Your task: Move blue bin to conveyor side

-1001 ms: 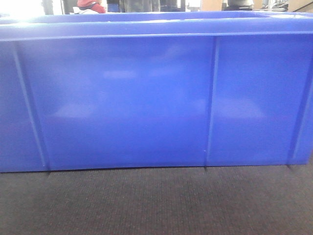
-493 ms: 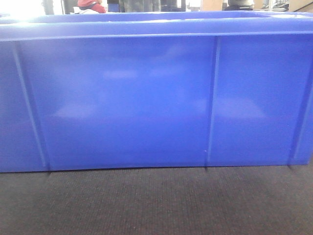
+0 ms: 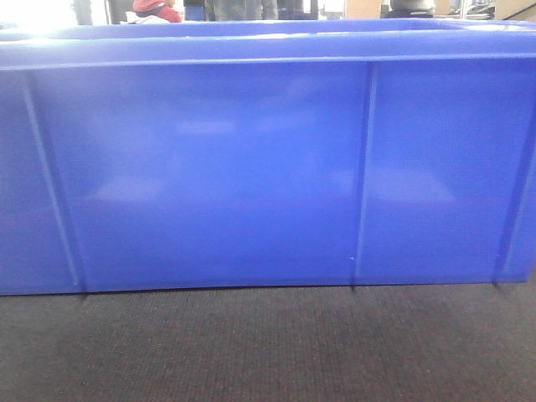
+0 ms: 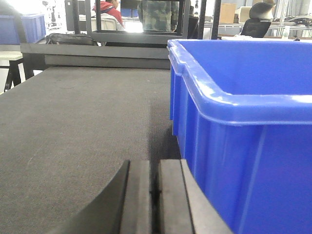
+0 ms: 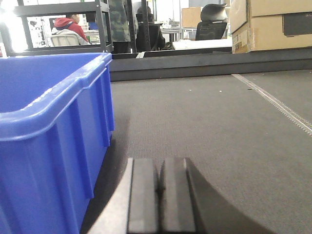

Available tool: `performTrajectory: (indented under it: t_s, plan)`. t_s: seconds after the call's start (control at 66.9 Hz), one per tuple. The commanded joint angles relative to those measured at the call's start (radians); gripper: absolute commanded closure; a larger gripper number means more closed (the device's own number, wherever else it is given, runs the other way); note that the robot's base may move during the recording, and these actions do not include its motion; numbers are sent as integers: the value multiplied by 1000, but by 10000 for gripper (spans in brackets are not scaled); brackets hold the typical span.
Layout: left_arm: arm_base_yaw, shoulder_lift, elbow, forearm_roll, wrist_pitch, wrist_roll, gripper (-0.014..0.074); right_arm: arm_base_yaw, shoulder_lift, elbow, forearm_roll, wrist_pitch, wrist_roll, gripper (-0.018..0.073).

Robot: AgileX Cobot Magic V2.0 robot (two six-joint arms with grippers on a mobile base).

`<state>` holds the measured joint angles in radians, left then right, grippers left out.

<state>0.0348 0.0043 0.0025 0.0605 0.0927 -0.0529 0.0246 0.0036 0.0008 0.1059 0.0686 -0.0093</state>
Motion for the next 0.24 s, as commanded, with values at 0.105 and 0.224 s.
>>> performTrajectory:
  t_s: [0.105, 0.224]
  plan:
    - [4, -4, -3, -5, -20, 3, 613, -6, -4, -1, 1, -25, -4, 629]
    - [4, -4, -3, -5, -20, 3, 613, -6, -4, -1, 1, -25, -4, 629]
